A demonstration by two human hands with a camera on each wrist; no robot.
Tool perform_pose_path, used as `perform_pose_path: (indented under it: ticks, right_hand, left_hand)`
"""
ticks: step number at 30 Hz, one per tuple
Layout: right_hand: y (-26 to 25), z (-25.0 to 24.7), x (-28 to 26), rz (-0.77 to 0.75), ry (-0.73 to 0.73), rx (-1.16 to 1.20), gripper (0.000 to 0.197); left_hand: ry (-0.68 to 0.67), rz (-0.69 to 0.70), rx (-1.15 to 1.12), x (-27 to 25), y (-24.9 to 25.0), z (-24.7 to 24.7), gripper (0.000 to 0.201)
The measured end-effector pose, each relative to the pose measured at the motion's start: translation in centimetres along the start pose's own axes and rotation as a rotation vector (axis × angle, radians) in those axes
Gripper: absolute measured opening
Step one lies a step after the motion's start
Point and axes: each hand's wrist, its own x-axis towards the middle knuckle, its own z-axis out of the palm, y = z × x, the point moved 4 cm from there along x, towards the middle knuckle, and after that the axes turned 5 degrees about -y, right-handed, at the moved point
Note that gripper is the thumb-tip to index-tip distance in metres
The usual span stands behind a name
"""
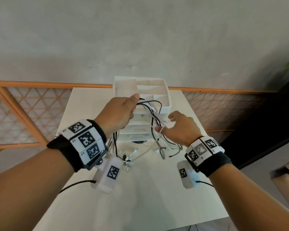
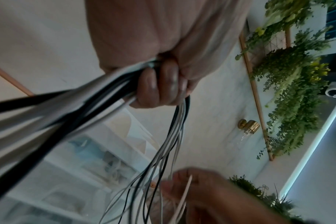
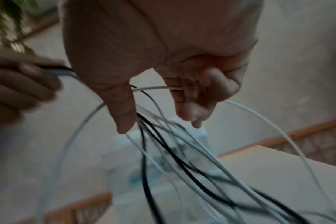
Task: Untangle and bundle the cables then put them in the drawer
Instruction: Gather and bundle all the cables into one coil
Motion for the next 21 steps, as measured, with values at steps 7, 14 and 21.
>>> perform_pose_path:
  ticks: [7,14,21]
  right_hand:
    - [-6.5,-3.3,-2.4,-0.132,0.163,0.164,0.07]
    - [-4.9,-3.2,-2.4,-0.118,0.051,0.043,0.067]
    - [-7.5,-5.4,-3.6,-0.333,0.082,-0.205,0.059]
  left_hand:
    - [-0.119,0.022,0.071,-0.5,0.1,2.7,0.048]
    - [-0.028,0.051,0.276,-0.9,0.8,1.8,0.051]
    - [-0.092,0.199,0.518,-1.3,2.8,2.5,0.051]
